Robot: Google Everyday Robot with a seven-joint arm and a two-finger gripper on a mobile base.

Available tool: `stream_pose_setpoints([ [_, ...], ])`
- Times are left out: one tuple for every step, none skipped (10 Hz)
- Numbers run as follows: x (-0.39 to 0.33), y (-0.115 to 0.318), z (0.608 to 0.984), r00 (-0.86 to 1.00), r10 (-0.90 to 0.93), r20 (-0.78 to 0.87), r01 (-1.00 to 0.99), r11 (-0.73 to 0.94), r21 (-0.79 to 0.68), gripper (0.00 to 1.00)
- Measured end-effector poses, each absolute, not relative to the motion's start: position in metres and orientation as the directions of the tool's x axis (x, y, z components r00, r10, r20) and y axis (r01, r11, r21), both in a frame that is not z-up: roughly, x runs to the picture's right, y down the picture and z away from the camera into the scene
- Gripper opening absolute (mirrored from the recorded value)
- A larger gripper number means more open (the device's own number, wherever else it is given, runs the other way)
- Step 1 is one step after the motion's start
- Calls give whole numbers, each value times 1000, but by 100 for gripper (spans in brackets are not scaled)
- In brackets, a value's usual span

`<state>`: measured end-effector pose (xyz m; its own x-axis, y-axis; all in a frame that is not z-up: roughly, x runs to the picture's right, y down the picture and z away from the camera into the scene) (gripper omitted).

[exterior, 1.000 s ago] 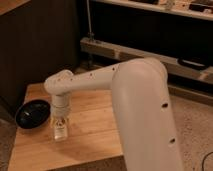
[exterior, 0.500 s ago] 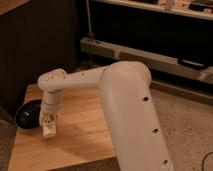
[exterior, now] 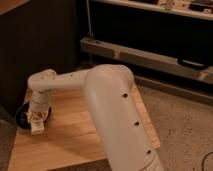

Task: Place the bottle in the ceramic bowl

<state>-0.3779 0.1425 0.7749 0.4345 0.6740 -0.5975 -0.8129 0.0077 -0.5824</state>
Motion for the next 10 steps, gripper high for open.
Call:
stream_pose_setpoints([
  [-379, 135, 778, 432, 681, -592, -812, 8, -583, 0],
  [-375, 123, 785, 421, 687, -593, -817, 3, -577, 0],
  [-376, 115, 791, 416, 687, -596, -820, 0, -572, 0],
  [-379, 111, 795, 413, 685, -600, -823, 0, -568, 0],
  [-383, 108, 799, 408, 686, -602, -825, -5, -565, 0],
  [-384, 104, 805, 393, 691, -607, -825, -26, -564, 0],
  [-384, 102, 808, 381, 697, -607, -824, -42, -565, 2],
  [-385, 101, 809, 374, 704, -604, -822, -51, -568, 9],
  [-388, 101, 809, 364, 713, -600, -822, -57, -567, 21],
  [-387, 101, 810, 352, 719, -599, -823, -67, -564, 29],
])
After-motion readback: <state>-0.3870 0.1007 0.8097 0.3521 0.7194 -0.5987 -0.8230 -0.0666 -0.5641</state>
